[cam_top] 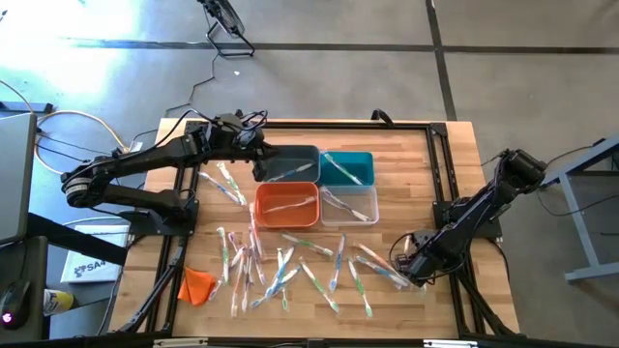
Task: Pick & Place Toothbrushes
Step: Put the green toothbrush into the right blue bin
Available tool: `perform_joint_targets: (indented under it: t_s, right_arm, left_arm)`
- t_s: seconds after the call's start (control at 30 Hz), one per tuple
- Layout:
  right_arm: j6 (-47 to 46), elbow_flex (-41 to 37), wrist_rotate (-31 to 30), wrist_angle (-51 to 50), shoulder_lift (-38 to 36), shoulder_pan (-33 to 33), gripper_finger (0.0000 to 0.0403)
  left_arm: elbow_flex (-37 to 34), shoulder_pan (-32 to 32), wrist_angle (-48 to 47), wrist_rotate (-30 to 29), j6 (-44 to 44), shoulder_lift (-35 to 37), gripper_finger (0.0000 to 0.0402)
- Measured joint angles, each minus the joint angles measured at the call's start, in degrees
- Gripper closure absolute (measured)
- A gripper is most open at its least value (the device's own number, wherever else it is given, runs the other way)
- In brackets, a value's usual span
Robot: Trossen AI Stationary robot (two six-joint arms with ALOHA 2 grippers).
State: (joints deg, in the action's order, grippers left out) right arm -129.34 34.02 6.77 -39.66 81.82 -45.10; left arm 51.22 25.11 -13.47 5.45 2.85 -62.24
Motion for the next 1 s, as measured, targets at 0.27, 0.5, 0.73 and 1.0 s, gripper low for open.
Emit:
perform_joint_targets:
  t_s: [0.27, 0.5, 0.73, 1.0]
  right_arm:
    - [0.4, 0.04, -0.38, -0.46, 0.02, 0.0, 0.0388]
    - [2.1, 0.04, -0.38, -2.01, 0.04, 0.28, 0.039]
    - [2.12, 0.02, -0.34, -1.64, 0.07, 0.26, 0.039]
    - [2.1, -0.02, -0.21, -1.28, -0.02, 0.26, 0.0391]
  left_arm:
    - [0.0, -0.01, 0.0, 0.02, 0.0, 0.0, 0.0401]
    - [0.0, 0.01, 0.0, 0.02, 0.0, 0.0, 0.0401]
    - [0.0, 0.01, -0.02, 0.02, 0.02, 0.0, 0.0401]
    - [0.0, -0.01, -0.02, 0.02, 0.02, 0.0, 0.0401]
